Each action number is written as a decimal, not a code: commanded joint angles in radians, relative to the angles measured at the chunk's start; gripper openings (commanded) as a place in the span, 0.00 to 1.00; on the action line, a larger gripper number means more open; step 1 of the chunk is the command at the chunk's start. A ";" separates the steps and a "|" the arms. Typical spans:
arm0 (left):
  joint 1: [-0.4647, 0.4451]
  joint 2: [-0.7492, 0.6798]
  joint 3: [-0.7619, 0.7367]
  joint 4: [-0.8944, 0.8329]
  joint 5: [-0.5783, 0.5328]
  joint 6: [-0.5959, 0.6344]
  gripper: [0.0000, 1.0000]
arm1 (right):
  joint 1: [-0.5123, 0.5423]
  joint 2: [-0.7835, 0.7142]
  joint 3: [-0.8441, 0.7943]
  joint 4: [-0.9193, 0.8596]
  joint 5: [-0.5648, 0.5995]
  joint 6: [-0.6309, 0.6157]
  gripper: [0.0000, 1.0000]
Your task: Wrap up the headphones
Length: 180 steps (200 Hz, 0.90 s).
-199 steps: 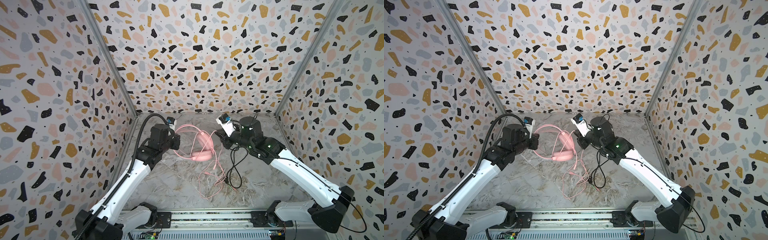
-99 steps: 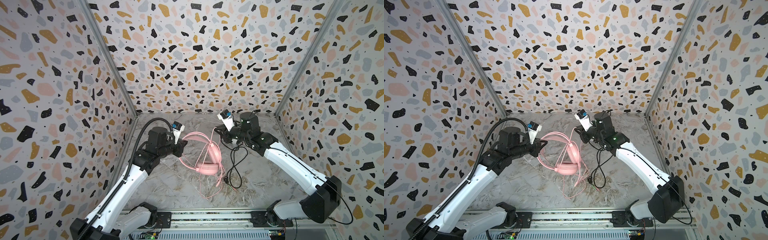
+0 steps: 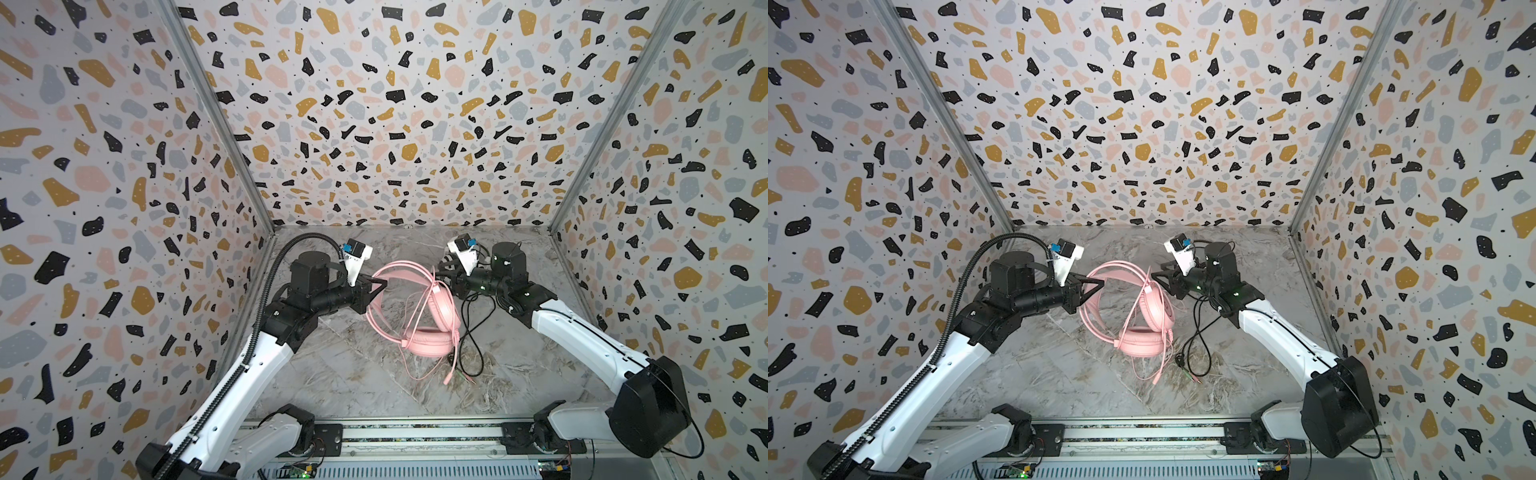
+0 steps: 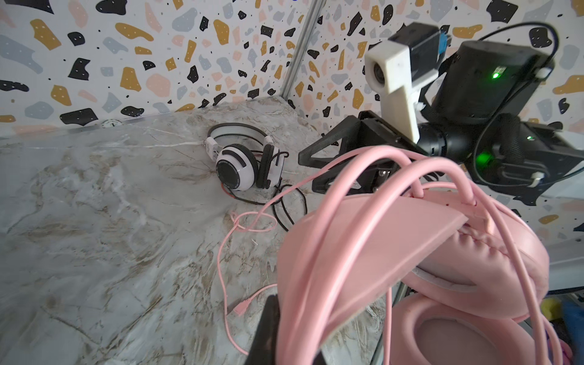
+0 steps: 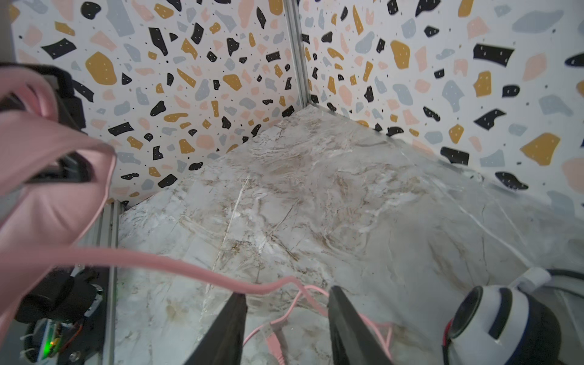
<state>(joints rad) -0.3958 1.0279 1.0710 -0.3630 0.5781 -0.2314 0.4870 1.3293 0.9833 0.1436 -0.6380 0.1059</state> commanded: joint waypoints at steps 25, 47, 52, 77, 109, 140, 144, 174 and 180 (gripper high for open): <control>-0.005 0.001 0.125 0.101 0.067 -0.096 0.00 | -0.002 0.023 -0.076 0.283 -0.174 0.127 0.61; -0.006 0.012 0.159 0.084 0.055 -0.119 0.00 | 0.004 0.061 -0.115 0.402 -0.233 0.173 0.63; -0.006 0.014 0.172 0.072 0.053 -0.118 0.00 | 0.003 0.071 -0.121 0.428 -0.248 0.182 0.64; -0.006 0.020 0.207 0.064 0.046 -0.123 0.00 | 0.019 0.110 -0.152 0.504 -0.266 0.208 0.64; -0.005 0.038 0.243 0.087 0.064 -0.171 0.00 | 0.039 0.170 -0.204 0.633 -0.269 0.275 0.62; -0.005 0.044 0.248 0.154 0.089 -0.223 0.00 | 0.070 0.245 -0.223 0.764 -0.280 0.338 0.47; -0.005 0.047 0.251 0.160 0.090 -0.229 0.00 | 0.074 0.257 -0.222 0.780 -0.281 0.345 0.45; 0.000 0.065 0.269 0.183 0.109 -0.244 0.00 | 0.084 0.373 -0.208 1.018 -0.323 0.483 0.37; 0.003 0.070 0.271 0.181 0.108 -0.241 0.00 | 0.084 0.400 -0.207 1.084 -0.334 0.528 0.34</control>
<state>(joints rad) -0.3958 1.0985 1.2774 -0.3149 0.6315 -0.4095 0.5644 1.6661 0.7593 0.9424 -0.9146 0.4683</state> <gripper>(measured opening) 0.069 0.382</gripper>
